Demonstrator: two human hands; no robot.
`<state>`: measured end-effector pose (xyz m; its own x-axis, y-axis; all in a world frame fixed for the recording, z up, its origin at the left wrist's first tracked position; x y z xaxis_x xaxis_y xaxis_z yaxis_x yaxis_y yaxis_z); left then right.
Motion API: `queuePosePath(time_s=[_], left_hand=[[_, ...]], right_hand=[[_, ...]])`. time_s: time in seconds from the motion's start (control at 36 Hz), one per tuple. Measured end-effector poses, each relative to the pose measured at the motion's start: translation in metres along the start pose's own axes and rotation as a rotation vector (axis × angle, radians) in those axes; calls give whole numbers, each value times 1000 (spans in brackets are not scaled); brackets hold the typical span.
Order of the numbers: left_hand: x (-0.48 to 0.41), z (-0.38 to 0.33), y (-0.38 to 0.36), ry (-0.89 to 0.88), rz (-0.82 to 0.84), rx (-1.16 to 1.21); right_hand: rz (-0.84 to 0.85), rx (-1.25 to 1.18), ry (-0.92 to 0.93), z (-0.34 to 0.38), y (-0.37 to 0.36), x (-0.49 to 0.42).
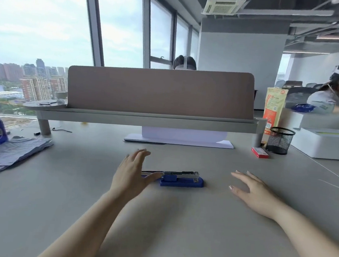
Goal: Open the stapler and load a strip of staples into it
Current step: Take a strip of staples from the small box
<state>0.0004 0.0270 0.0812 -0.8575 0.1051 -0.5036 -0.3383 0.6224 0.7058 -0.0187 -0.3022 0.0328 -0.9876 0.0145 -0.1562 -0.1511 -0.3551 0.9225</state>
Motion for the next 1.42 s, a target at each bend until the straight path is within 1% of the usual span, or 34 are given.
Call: queuePosePath(time_s=[0.06,0.11,0.17,0.25,0.31,0.39,0.5,0.64,0.72,0.81,0.92,0.97,1.08,1.17,1.25,1.42], left_hand=[[1,-40,-17,-141,30,-8],[5,-80,-42,-256,87,20],[10,-115,-73,-320,180,68],[11,-158,-124,-385,298,86],[5,-178,-157,-376,384,87],[-7,-191,-204,-294,518,66],[-18,-187,-243,-230,615,-78],[-17,-183,-251,-229,621,-134],[-17,-186,-250,-235,612,-138],[-19,-185,-250,-239,593,-134],[-20,-184,-251,-229,568,-124],[-22,-184,-251,-220,554,-123],[-24,-183,-252,-217,545,-126],[-24,-182,-252,-219,546,-121],[-22,-183,-250,-223,565,-114],[-21,-185,-245,-212,582,-115]], right_hand=[[-49,47,-81,-19,16,5],[-98,38,-174,-41,32,14],[-108,32,-252,-64,41,23],[-116,53,-314,-90,49,34],[-121,61,-341,-103,53,38],[-118,44,-364,-121,51,37],[-115,19,-374,-138,49,18],[-154,-29,-375,-150,47,-29],[-132,45,-366,-157,41,-64],[-111,135,-304,-157,36,-99],[-233,152,-232,-163,49,-137],[-208,177,-230,-170,47,-152],[-66,308,-202,-176,24,-172],[-45,339,-199,-176,21,-172],[-8,295,-210,-173,18,-160],[40,251,-186,-151,18,-100]])
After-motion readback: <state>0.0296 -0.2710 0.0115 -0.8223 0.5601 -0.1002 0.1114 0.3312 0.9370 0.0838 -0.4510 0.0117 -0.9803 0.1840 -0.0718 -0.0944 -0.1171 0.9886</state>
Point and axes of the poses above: each hand's wrist, its own x-axis away from the middle knuckle, its own y-axis out of the back of the hand, z = x × y, the point moved 10 cm from there along -x, towards the middle knuckle, and after that the axes turned 8 degrees about x, right-handed, at the moved point
